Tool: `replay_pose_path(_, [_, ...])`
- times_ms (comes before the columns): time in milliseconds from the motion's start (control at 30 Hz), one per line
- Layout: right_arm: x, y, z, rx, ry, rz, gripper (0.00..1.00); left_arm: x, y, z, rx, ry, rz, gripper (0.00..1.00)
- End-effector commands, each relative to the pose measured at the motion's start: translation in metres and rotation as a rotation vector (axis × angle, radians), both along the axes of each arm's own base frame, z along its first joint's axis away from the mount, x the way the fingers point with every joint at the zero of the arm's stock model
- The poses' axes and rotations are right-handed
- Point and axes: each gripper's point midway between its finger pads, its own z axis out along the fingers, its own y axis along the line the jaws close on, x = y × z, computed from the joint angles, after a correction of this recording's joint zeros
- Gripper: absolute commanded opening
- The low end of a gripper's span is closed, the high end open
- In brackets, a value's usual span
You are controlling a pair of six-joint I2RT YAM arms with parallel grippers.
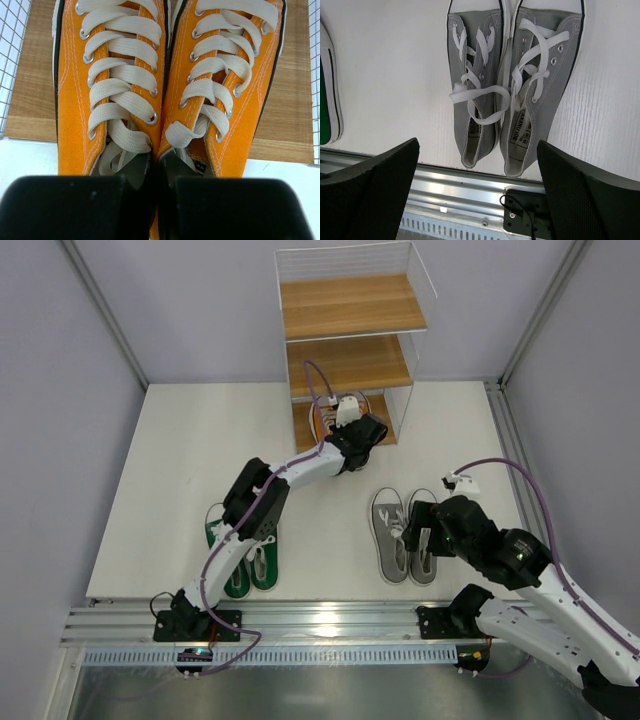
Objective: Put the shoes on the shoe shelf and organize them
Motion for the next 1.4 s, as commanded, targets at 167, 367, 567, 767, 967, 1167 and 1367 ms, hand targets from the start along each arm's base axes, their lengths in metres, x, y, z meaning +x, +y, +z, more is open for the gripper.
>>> replay_pose_path(167, [0.007,0.006,0.011,0.038,-0.039,-0.003,1.00,0.043,-0.019,0.092,-0.261,-0.243,0.083,0.00])
replay_pose_path(367, [0.006,0.003,0.011,0.031,-0.041,-0.010,1.00,0.050,-0.020,0.096,-0.257,-0.254,0.077,0.00])
replay_pose_path(567, [0.006,0.003,0.006,0.031,-0.037,-0.013,1.00,0.061,-0.017,0.083,-0.215,-0.251,0.064,0.00])
replay_pose_path(767, [0.003,0.000,0.002,0.036,-0.035,-0.020,1.00,0.058,-0.014,0.071,-0.194,-0.237,0.061,0.25])
replay_pose_path(967, [0.001,0.000,0.002,0.044,-0.034,-0.023,1.00,0.042,-0.010,0.083,-0.175,-0.250,0.057,0.64])
replay_pose_path(1167, [0.001,0.000,0.002,0.050,-0.035,-0.025,1.00,0.009,-0.020,0.096,-0.136,-0.271,0.017,0.75])
replay_pose_path(1367, [-0.001,0.000,0.002,0.061,-0.034,-0.025,1.00,-0.015,-0.027,0.092,-0.072,-0.264,-0.009,0.78])
